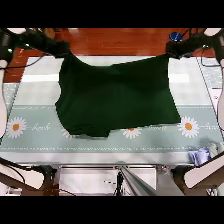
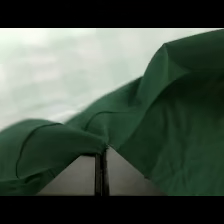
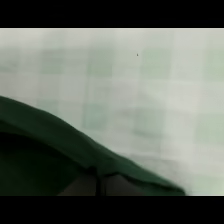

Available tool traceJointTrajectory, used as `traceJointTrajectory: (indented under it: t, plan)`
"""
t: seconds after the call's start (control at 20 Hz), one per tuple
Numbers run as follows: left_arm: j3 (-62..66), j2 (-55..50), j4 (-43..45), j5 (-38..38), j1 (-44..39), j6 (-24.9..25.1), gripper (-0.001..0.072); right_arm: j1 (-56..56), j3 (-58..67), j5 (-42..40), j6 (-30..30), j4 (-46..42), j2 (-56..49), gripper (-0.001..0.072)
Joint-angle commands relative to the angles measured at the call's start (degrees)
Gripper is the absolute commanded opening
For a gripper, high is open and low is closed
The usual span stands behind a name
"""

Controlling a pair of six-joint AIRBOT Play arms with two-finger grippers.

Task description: Fold the shirts.

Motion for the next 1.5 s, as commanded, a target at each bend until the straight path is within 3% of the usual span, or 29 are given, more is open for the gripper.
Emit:
traceJointTrajectory:
  t: [0.0,0.05,0.1,0.15,0.2,0.35,0.6,0.75,0.9,1.1,1.25,1.45]
  plan:
    - [0.04,-5.68,0.17,-2.86,-0.79,-1.31,0.0016,0.02,0.04,2.62,0.09,0.09,-5.73,0.0028]
    - [0.04,-6.97,0.24,-4.76,-0.9,-1.31,0.0016,0.02,0.04,3.8,0.07,0.17,-6.91,0.0028]
    - [0.04,-7.98,0.2,-6.08,-0.98,-1.31,0.0017,0.02,0.04,4.59,-0.15,0.83,-7.65,0.008]
    - [0.07,-8.5,0.22,-7.26,-0.94,-1.29,0.002,0.02,0.07,4.87,-0.94,2.16,-7.8,0.0278]
    - [0.09,-8.5,0.22,-8.07,-0.46,-1.29,0.0081,-0.15,0.07,4.9,-2.73,3.15,-7.34,0.0344]
    - [2.91,-6.91,1.25,-13.11,3.3,-2.16,0.0464,-2.03,0.07,5.88,-6.82,2.71,-2.64,0.0358]
    - [3.72,-0.15,3.63,-25.81,14.62,-7.61,0.0469,-9.7,0.04,19.23,-7.87,-12.72,5.84,0.0351]
    - [-7.82,8.37,3.67,-26.93,18.18,-5.66,0.0464,-15.63,-3.08,26.23,-5.46,-9.44,6.1,0.0333]
    - [-34.47,22.58,3.61,-16.98,20.22,-4.24,0.0458,-19.41,-13.03,25.92,-6.69,-3.54,7.69,0.0343]
    - [-67.6,40.22,1.79,-6.43,22.99,-2.14,0.0459,-22.34,-30.29,20.74,-11.96,5.01,12.41,0.0429]
    - [-77.94,44.3,-3.52,-4.59,23.21,3.21,0.0459,-23.43,-40.02,15.34,-15.45,10.01,15.37,0.0429]
    - [-81.02,41.92,-12.68,1.16,23.17,6.95,0.0459,-23.91,-44.52,11.21,-18.27,12.28,17.73,0.0429]
